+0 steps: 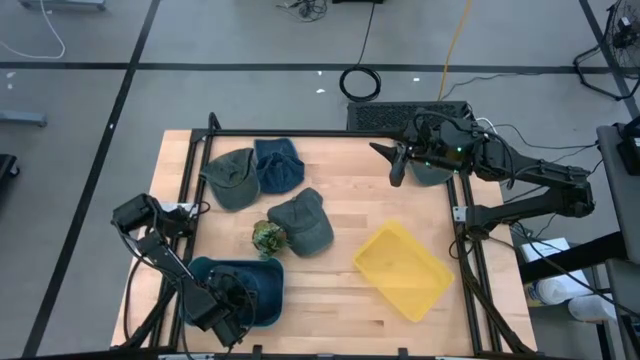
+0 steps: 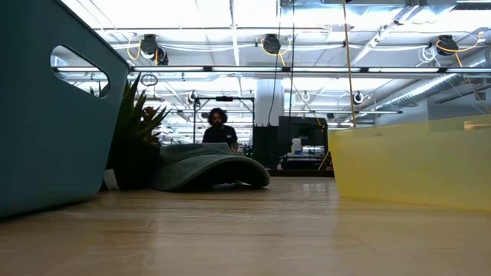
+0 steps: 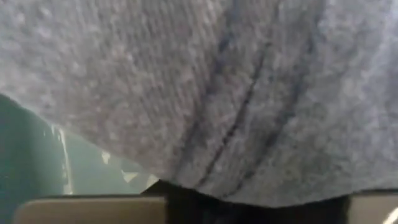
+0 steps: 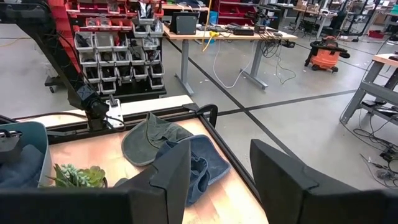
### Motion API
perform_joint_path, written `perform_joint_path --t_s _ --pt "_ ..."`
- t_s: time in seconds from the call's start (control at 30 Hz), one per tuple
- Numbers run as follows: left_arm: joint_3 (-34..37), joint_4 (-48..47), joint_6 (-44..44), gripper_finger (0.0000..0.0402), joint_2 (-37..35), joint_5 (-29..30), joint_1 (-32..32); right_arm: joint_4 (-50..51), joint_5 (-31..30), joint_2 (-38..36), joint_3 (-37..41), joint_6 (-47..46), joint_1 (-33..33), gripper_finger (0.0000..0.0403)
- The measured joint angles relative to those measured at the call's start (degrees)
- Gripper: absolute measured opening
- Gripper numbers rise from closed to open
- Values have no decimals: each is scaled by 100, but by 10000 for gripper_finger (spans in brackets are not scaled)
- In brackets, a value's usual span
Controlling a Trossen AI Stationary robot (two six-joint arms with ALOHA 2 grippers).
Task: Pick & Place hat
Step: Put the right blue cap into the blue bin
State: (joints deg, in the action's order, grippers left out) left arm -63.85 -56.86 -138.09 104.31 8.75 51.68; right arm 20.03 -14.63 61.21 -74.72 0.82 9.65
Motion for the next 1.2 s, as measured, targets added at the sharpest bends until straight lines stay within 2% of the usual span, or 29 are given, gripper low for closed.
perform_joint_path --t_s 0.33,0.5,0.67,0.97,1.2 --pt "6 52 61 212 -10 206 -7 -2 0 0 0 4 0 155" --pt "11 153 388 268 -162 501 -54 -2 43 0 0 -7 0 155" --pt "11 38 560 315 -362 495 -146 -2 149 0 0 -9 0 155" --pt "9 50 578 370 -770 476 -192 -2 149 0 0 -9 0 155" --pt "4 44 581 392 -1038 319 -268 -2 147 0 0 -11 0 155"
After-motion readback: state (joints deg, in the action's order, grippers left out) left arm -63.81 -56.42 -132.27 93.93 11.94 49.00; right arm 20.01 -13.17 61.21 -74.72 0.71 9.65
